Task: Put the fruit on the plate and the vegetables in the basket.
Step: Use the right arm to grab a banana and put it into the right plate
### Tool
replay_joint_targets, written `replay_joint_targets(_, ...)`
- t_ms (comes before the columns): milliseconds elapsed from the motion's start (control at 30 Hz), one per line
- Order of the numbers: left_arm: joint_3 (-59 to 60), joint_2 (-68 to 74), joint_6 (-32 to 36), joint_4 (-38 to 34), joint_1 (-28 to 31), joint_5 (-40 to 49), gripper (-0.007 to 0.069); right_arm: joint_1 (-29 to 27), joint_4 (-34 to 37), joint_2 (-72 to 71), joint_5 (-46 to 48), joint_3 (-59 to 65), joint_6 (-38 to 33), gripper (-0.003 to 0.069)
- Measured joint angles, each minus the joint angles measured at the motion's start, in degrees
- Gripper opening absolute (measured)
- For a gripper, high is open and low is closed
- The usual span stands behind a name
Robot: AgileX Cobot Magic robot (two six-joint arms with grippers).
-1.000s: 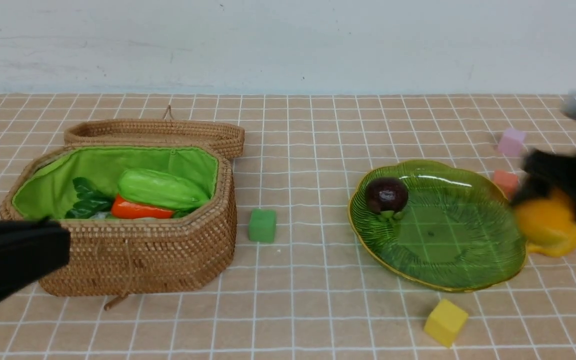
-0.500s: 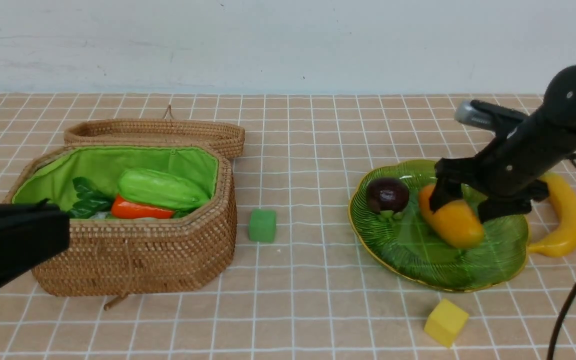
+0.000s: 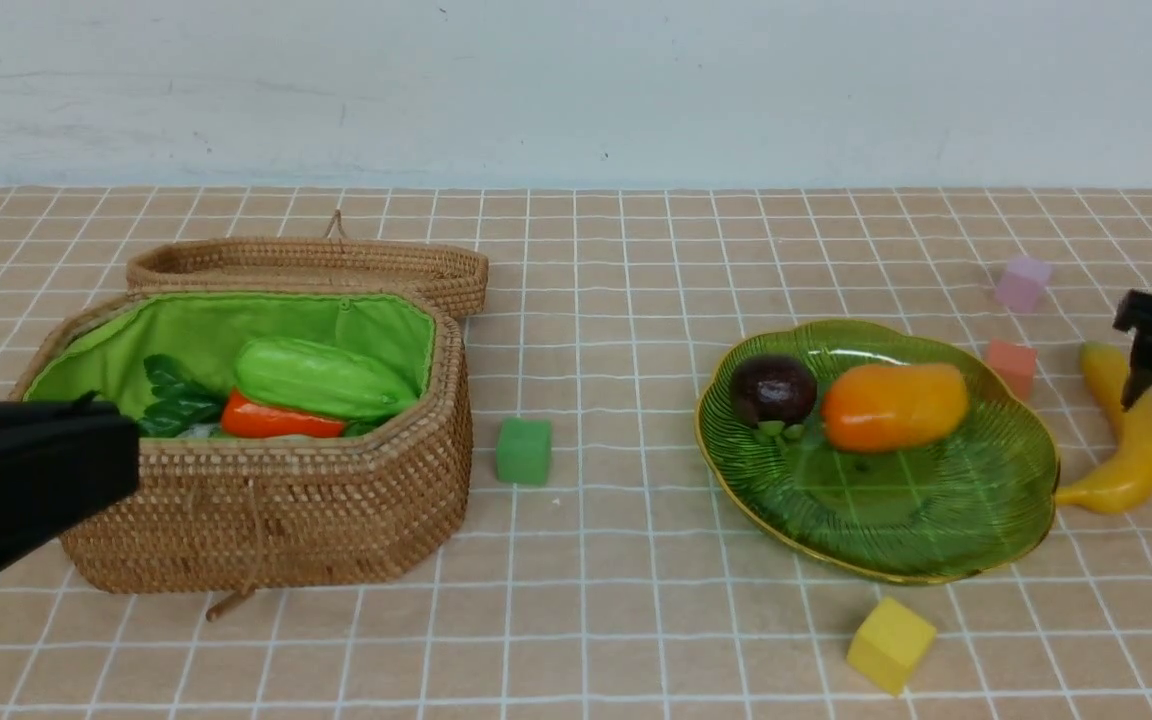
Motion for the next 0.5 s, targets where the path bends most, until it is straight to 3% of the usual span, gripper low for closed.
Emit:
replay_joint_targets(267, 0.0, 0.0, 0.0, 0.0, 0.0, 0.01, -0.0009, 0.0, 2.46, 6.18, -5.53, -0.27, -5.37, 0.0524)
replay_joint_targets(467, 0.0, 0.0, 0.0, -0.05, 0.0, 0.01, -0.0006, 0.0, -0.57, 6.78, -4.77, -0.8, -5.55, 0.0323)
replay_joint_targets(500, 0.0, 0.0, 0.0, -0.05, 0.0, 0.06, -0.0005, 0.0, -1.37, 6.63, -4.33, -0.95, -5.55, 0.0326)
